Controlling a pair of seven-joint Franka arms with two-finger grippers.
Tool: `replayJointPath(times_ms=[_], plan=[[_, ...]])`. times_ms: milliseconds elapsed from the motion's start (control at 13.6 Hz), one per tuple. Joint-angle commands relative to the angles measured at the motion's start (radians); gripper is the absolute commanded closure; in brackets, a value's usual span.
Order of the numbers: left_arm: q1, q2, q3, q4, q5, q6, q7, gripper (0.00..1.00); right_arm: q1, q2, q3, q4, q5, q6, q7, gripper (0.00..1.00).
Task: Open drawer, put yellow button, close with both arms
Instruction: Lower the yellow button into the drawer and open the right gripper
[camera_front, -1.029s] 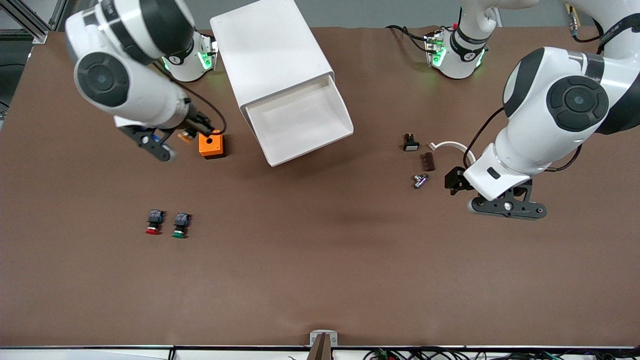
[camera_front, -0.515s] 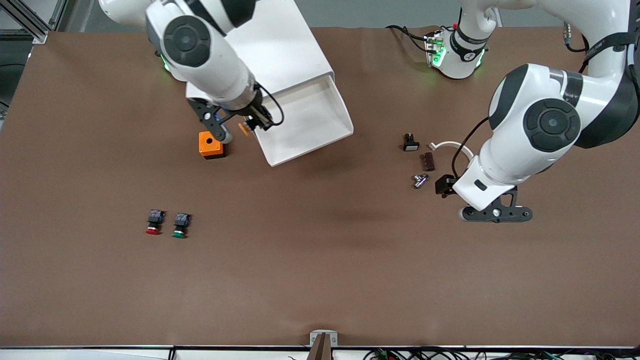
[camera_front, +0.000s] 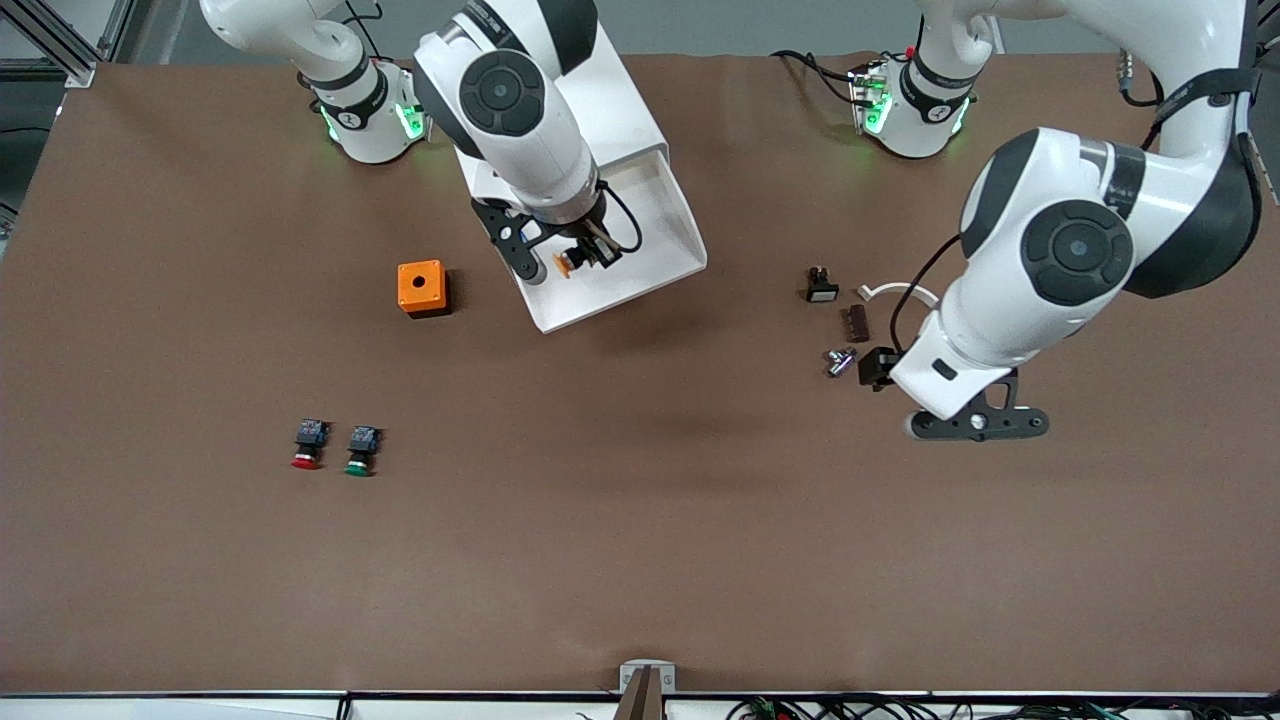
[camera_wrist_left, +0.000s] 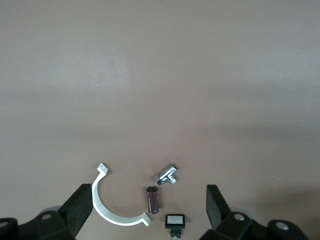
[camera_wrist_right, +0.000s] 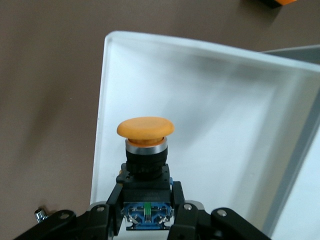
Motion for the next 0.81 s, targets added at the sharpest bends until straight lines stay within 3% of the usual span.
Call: replayJointPath(times_ms=[0, 735], plan=[[0.005, 0.008, -0.002, 0.003, 0.008, -0.010, 0.004, 0.00, 0.022, 0.009, -0.013, -0.021, 0.019, 0.021, 0.019, 0.71], [-0.035, 0.017, -0.018, 0.000, -0.026, -0.010, -0.313, 0.00, 0.027, 0.056, -0.013, -0.021, 0.018, 0.038, 0.026, 0.68]])
